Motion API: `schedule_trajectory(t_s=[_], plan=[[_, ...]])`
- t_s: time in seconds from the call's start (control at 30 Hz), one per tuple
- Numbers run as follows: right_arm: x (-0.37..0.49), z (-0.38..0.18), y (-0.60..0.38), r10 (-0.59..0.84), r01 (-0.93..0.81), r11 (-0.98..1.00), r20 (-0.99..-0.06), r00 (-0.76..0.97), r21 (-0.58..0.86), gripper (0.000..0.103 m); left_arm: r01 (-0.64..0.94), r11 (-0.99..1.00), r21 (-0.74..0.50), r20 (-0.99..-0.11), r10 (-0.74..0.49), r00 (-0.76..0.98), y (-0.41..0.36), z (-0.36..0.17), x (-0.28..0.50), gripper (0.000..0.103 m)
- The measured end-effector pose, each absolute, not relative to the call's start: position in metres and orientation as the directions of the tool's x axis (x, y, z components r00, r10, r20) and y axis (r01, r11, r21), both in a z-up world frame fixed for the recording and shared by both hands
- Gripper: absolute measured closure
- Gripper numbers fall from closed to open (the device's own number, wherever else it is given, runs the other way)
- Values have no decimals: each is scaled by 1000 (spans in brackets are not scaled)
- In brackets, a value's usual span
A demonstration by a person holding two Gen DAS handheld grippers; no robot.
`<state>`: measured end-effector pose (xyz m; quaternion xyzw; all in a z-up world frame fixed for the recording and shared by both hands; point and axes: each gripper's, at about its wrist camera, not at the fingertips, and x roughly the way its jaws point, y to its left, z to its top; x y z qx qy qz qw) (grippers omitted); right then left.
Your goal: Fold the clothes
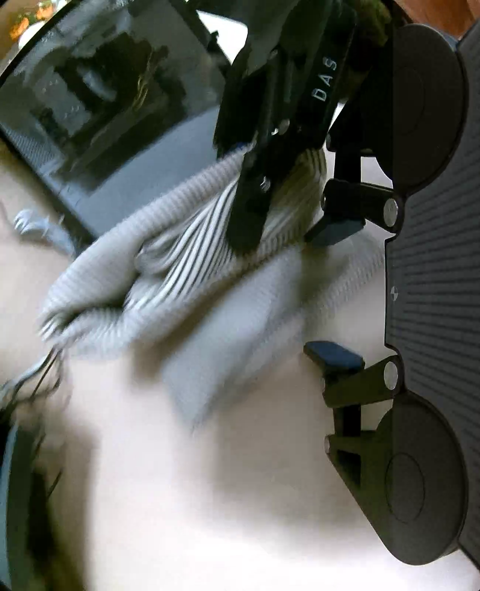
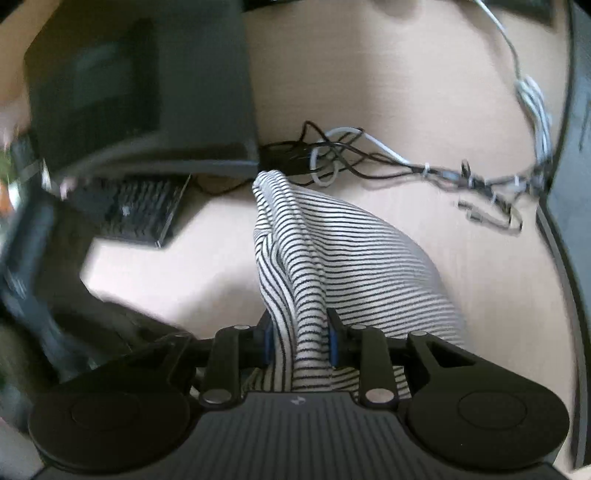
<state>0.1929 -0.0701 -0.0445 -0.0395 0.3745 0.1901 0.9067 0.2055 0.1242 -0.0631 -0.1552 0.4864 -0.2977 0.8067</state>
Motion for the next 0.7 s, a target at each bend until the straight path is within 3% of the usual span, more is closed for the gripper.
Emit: schedule_trajectory(t_s=[0.07, 0.2, 0.33, 0.4, 0.5, 0.6, 0.7], plan=[[182, -54, -56, 264, -404, 914, -698, 666, -39, 75, 291, 809, -511, -699, -588, 406, 142, -54, 206, 42], [158, -77, -24, 172, -455, 850, -678, 715, -264, 72, 247, 811, -531, -628, -572, 527, 162, -23, 212, 44], [149, -87, -6, 111, -457, 805, -661, 742, -378, 65, 395, 715, -577, -475, -687, 550, 142, 17, 214, 43], [148, -90, -1, 95, -457, 790, -655, 749, -409, 60, 445, 663, -602, -438, -740, 510, 119, 20, 224, 41], [150, -85, -10, 128, -468, 803, -660, 740, -368, 50, 420, 688, -591, -503, -722, 475, 97, -5, 240, 44], [148, -58, -38, 225, -469, 857, -661, 716, -215, 47, 348, 732, -586, -590, -680, 436, 91, -42, 255, 46], [142, -23, -75, 313, -437, 898, -615, 724, -57, 48, 336, 731, -594, -590, -679, 436, 87, -52, 258, 46]])
